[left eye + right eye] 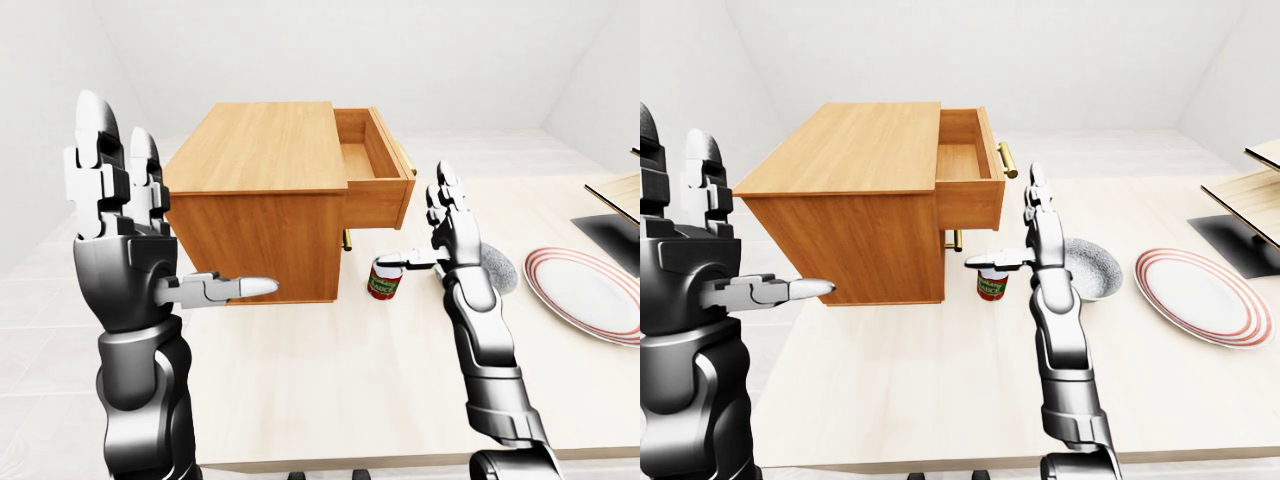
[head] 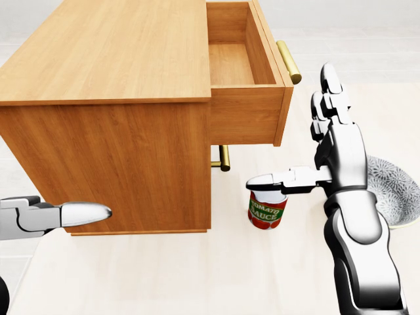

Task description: Close the top drawer of the cabinet.

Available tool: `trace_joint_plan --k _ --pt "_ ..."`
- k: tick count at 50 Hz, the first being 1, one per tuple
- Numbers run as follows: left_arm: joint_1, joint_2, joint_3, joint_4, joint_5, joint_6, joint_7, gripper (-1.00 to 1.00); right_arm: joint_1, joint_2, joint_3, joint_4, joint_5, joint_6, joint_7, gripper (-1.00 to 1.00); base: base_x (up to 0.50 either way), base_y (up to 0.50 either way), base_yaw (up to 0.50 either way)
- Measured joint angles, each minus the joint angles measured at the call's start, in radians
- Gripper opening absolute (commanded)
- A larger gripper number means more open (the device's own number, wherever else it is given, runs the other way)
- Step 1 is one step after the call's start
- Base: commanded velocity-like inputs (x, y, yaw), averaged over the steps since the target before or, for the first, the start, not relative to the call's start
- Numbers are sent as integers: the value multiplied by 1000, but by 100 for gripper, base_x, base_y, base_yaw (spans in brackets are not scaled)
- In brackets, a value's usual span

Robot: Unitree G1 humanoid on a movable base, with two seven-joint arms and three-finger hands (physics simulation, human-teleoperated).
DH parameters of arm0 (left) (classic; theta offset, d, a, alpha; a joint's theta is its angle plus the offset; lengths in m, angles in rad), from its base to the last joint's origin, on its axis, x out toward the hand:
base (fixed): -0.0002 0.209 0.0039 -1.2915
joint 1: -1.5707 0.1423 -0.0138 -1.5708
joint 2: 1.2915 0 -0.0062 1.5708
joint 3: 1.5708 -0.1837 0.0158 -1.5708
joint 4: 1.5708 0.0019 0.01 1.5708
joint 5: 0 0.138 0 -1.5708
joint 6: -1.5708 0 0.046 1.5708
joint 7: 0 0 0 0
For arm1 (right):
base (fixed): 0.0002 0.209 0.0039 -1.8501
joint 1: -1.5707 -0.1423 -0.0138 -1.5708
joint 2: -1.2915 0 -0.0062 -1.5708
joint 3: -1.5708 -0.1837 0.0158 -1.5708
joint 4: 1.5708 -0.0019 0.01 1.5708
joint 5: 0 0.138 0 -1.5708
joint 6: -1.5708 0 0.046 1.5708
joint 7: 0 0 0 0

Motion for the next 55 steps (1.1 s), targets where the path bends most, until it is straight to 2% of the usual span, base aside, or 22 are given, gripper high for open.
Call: trace_joint_plan --k 25,55 --pt "12 -3 -14 10 15 0 -16 100 -69 2 24 112 -17 0 0 100 0 0 0" --pt "22 -10 -21 19 34 0 -37 100 -120 46 54 159 -61 0 -17 100 0 0 0"
